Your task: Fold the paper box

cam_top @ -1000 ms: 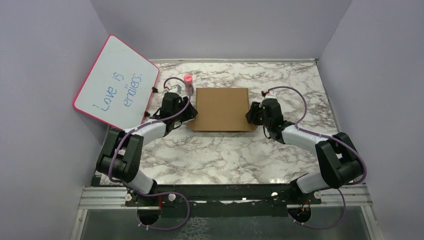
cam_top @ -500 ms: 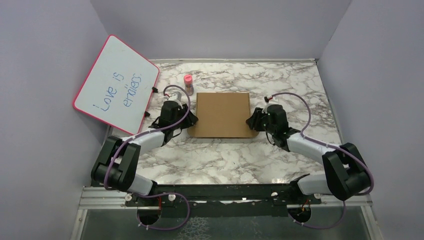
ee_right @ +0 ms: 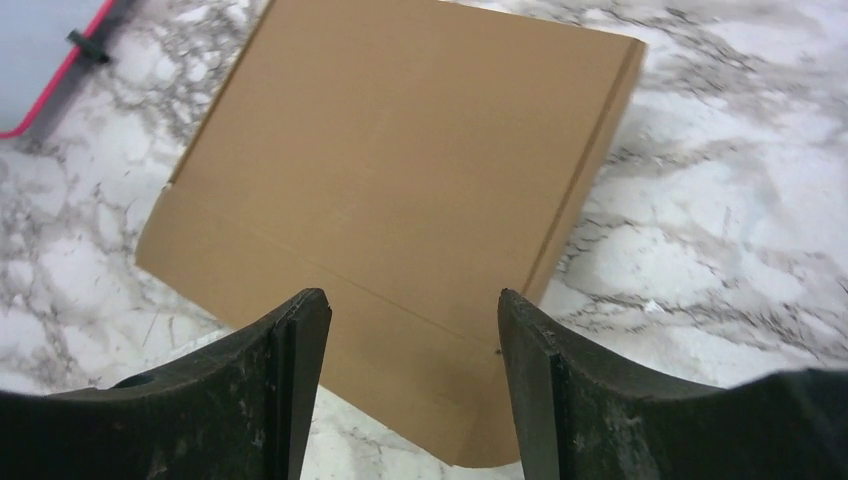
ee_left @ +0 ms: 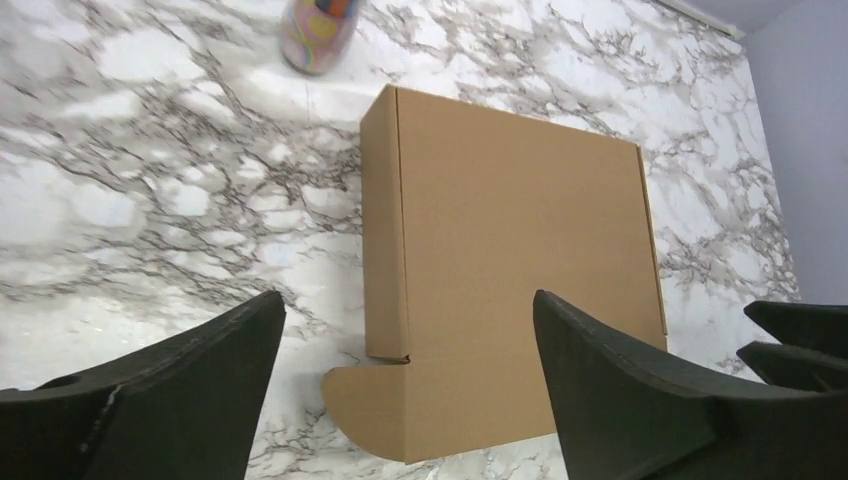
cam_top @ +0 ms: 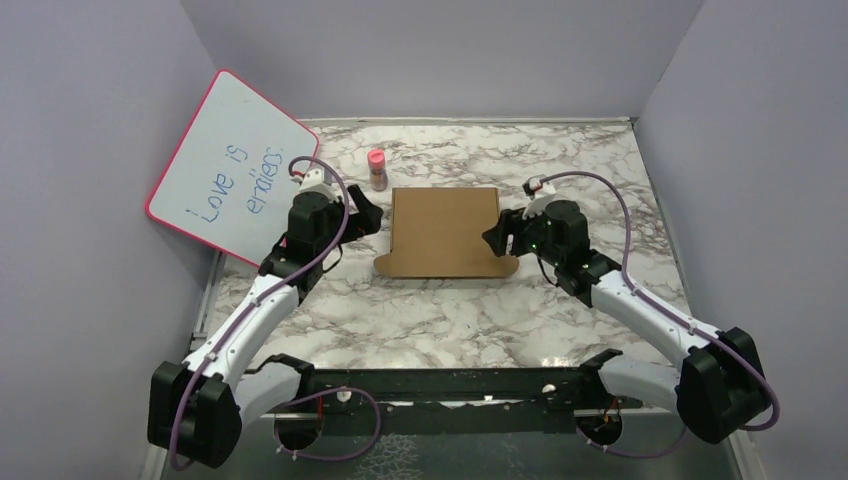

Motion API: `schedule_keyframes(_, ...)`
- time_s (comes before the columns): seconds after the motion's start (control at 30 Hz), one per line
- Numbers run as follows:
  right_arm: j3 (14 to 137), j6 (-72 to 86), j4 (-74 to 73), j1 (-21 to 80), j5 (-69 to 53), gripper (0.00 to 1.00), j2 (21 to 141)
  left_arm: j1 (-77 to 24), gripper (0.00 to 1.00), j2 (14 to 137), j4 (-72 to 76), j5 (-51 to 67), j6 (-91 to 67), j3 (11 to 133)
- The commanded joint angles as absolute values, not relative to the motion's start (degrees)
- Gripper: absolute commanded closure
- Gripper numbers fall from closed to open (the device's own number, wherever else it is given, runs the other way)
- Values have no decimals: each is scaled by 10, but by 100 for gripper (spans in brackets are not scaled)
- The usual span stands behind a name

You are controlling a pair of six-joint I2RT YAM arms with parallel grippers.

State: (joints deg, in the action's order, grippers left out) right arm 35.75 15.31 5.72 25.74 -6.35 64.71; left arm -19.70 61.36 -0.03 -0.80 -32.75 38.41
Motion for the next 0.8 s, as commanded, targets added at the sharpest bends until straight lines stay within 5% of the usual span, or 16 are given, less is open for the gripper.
schedule_keyframes(0.0,383,86,46,298,-101,31,655,-168,2,579,-94,-16,-275,443)
schedule_keyframes(0.3,420,-42,37,452,-27,29,710,-105,1,616,-167,82,-150,501)
schedule_keyframes(0.77,519,-268,-16,674,267,27,904,-130,1,588,-203,8,-100,481)
